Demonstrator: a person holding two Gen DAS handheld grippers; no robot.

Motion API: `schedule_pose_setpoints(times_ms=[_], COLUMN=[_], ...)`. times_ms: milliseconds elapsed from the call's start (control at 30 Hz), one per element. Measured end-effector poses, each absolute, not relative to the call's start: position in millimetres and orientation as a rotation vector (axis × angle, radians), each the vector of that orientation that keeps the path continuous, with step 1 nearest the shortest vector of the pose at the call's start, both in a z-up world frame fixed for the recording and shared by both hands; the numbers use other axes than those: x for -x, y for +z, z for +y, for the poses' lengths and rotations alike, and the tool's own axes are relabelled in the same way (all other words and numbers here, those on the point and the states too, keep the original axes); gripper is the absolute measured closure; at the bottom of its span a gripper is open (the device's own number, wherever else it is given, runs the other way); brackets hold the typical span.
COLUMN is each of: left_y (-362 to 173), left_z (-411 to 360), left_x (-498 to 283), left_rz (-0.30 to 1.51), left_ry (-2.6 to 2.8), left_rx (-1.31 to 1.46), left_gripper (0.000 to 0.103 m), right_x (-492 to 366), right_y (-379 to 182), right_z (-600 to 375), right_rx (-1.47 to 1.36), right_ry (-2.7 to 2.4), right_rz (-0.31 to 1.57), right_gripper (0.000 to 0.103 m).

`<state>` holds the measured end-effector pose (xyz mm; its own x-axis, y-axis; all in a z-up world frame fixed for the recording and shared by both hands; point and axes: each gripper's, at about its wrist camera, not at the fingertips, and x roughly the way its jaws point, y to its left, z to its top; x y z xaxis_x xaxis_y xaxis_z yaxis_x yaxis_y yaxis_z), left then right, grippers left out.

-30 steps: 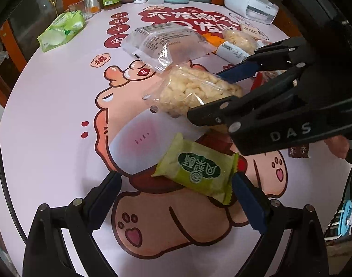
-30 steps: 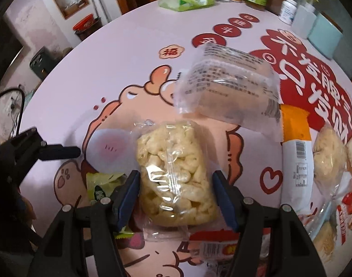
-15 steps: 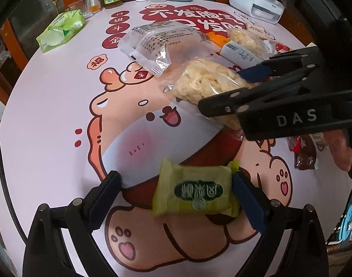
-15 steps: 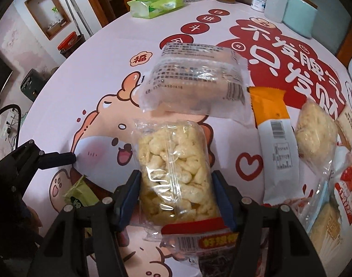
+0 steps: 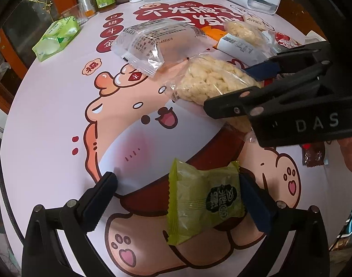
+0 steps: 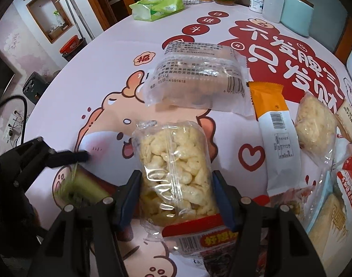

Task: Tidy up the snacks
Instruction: 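Grasp the puffed corn bag with the right tool while the left tool grasps the green pastry, then carry both snacks into the white tray and open both tools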

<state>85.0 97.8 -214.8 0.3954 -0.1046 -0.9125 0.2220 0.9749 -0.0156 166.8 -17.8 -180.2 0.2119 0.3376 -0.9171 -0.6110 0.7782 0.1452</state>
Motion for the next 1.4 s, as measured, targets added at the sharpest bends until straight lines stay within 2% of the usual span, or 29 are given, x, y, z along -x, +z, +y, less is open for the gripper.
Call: schedule_pose_setpoints(times_ms=[67,133,533,900,1200,1400], left_y=[-210.1,-205.1,-195.0,-111.5,-28.1,-3.1], left_z=[96.5,93.3,114.1,96.6,3.2,-90.2], left_x=[-82.4,-81.4,-81.4,-80.0,-85.1,-85.2], left_rz=[1.122,1.110,1.168,1.028,0.875,0.849], left_ry=[-0.219,-0.237,-0.235,-0.296,-0.423,-0.529], left_rx=[-0.120,-0.126,0.023,0.059,0.020,-0.034], left_gripper=[0.022,0.056,0.066,0.068,0.068,0.067], right_x=[-164.7,-162.8,-154.8,-118.9,-77.2,-54.7], right_y=[-179.3,-178.2,-146.0,-72.4,-31.5,-27.3], right_z=[-18.3,-18.6,-36.2,-126.2,-254.1,-348.0], right_rx=[0.264,0.250,0.139,-0.058,-0.129,-0.163], right_ry=[0.671,0.675,0.669,0.533,0.258,0.066], right_rz=[1.184,1.182,1.113,0.965,0.871,0.855], right_gripper=[0.042,0.042,0.043,0.043,0.043,0.042])
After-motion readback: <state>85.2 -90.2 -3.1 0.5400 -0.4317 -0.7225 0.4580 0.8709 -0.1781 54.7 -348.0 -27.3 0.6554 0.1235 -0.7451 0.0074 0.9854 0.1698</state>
